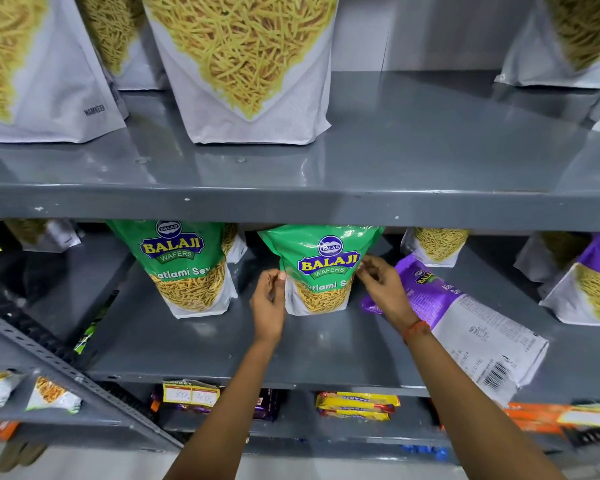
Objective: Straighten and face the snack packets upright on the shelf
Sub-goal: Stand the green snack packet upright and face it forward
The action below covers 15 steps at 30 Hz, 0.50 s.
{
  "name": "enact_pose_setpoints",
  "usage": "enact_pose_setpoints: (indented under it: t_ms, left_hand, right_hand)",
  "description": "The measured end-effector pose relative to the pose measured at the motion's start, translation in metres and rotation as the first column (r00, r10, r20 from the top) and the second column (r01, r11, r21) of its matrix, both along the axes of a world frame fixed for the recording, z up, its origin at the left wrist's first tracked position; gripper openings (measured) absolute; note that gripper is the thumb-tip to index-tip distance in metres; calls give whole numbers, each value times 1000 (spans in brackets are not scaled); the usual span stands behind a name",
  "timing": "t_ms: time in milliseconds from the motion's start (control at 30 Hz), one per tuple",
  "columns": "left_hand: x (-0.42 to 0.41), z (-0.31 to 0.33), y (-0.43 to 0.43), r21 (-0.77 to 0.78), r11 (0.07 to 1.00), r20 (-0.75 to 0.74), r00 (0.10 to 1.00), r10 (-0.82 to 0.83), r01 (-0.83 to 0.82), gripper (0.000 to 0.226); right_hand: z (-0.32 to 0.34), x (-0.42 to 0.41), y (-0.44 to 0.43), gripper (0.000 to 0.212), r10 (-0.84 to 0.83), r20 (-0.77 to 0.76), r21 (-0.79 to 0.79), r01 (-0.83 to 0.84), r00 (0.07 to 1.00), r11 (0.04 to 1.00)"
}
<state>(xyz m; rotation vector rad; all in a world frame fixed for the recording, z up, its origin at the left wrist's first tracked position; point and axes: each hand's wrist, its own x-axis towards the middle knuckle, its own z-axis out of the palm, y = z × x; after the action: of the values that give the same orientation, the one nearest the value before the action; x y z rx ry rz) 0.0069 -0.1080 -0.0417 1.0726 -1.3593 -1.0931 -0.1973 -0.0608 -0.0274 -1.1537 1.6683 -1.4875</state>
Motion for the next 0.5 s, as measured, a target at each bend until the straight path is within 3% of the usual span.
enact_pose_setpoints:
  t_ms: [100,233,333,500]
  left_hand:
    - [2,2,-3,5,1000,51,999,2,-2,13]
    - [7,8,-11,49,997,36,997,-61,59,16]
    - [10,8,-7,88,984,33,987,-159,156,20]
    - [14,3,12,188,947,21,963,-269,260,53]
  right_hand:
    - [-3,5,6,11,-84,3,-71,84,996,994]
    - [-2,10,11,12,-119,-54,-37,117,991,992]
    - [-2,20,16,31,-91,-112,46,97,989,994]
    - [0,46,26,77,215,-39,139,-208,976,968]
